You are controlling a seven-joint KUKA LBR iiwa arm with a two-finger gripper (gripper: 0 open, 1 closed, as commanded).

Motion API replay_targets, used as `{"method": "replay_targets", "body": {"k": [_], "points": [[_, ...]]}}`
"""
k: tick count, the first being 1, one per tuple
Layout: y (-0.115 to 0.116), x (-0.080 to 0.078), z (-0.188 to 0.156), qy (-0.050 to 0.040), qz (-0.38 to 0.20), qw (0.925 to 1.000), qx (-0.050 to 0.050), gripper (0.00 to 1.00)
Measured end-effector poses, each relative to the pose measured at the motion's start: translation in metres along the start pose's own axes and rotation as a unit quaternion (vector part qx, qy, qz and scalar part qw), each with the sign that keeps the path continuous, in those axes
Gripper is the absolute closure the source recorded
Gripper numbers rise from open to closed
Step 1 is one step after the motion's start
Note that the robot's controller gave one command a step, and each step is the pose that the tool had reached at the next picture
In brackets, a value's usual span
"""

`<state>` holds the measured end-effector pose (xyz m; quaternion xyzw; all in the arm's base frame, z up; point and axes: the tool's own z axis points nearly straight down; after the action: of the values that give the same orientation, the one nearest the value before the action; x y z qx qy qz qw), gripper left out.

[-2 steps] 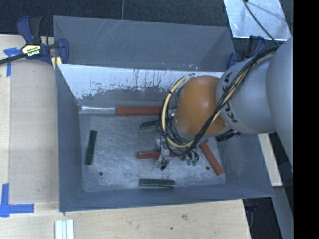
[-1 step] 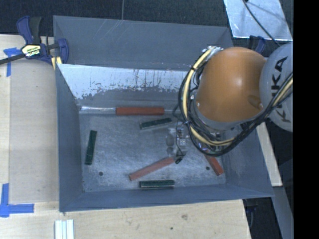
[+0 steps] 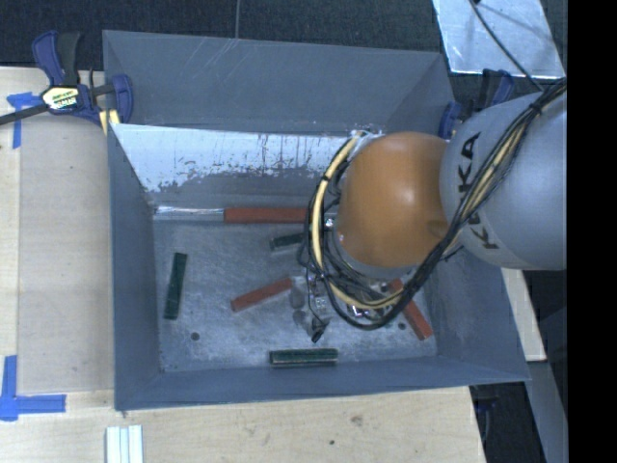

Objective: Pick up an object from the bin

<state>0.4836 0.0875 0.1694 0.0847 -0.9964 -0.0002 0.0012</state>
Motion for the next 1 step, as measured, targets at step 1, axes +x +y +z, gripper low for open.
{"method": "replay_targets", "body": {"k": [1], "points": [[-0.0009, -0.0009, -0.0021, -0.0022, 0.002, 1.0000, 0.000, 0.00]]}}
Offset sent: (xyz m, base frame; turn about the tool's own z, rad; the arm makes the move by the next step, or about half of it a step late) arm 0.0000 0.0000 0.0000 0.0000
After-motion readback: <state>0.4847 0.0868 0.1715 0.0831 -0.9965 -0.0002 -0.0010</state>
